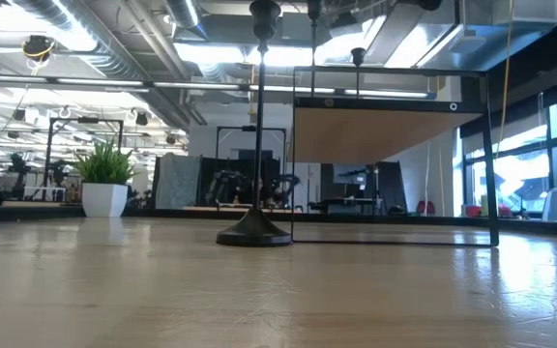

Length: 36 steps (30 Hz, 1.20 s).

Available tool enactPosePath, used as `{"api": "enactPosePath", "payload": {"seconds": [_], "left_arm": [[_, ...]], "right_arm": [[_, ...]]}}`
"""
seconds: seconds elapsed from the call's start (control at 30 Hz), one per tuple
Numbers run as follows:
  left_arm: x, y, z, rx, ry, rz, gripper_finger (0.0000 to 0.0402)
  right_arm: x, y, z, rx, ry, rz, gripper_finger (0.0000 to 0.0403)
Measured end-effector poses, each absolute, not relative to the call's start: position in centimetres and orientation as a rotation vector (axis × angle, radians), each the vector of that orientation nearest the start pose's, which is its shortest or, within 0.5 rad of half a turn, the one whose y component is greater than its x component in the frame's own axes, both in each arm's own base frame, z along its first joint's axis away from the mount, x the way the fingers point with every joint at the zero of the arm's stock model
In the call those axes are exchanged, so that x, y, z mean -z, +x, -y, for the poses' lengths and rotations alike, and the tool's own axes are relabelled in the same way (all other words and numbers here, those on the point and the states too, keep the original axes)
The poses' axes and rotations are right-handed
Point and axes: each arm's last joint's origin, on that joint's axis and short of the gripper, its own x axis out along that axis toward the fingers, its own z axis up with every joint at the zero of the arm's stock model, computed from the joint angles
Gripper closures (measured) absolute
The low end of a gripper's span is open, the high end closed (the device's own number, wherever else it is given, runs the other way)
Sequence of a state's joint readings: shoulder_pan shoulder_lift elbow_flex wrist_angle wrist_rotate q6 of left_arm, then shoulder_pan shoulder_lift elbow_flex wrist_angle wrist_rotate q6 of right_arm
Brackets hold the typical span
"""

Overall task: Pick & Place candle stick holders
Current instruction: Put the blue candle jar in the bottom left corner of the shelf

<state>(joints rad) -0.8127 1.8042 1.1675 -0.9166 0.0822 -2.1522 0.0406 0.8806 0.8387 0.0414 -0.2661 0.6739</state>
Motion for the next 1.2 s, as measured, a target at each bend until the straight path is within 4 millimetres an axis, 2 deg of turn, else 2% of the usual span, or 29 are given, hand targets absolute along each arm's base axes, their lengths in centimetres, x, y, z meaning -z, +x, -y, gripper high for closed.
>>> {"api": "enactPosePath", "payload": {"seconds": [0.37, 1.0, 1.2], "left_arm": [[-16.5, 21.6, 23.1, -1.018, -1.063, -1.397, 0.0067], [-14.5, 22.6, 24.0, -0.975, -1.084, -1.409, 0.0068], [-14.4, 22.6, 24.0, -0.97, -1.071, -1.404, 0.0068]], "right_arm": [[-35.7, 19.4, -1.5, -0.292, 0.668, -0.103, 0.0176], [-35.7, 19.4, -1.6, -0.292, 0.668, -0.102, 0.0176], [-35.7, 19.4, -1.6, -0.292, 0.668, -0.103, 0.0176]]}}
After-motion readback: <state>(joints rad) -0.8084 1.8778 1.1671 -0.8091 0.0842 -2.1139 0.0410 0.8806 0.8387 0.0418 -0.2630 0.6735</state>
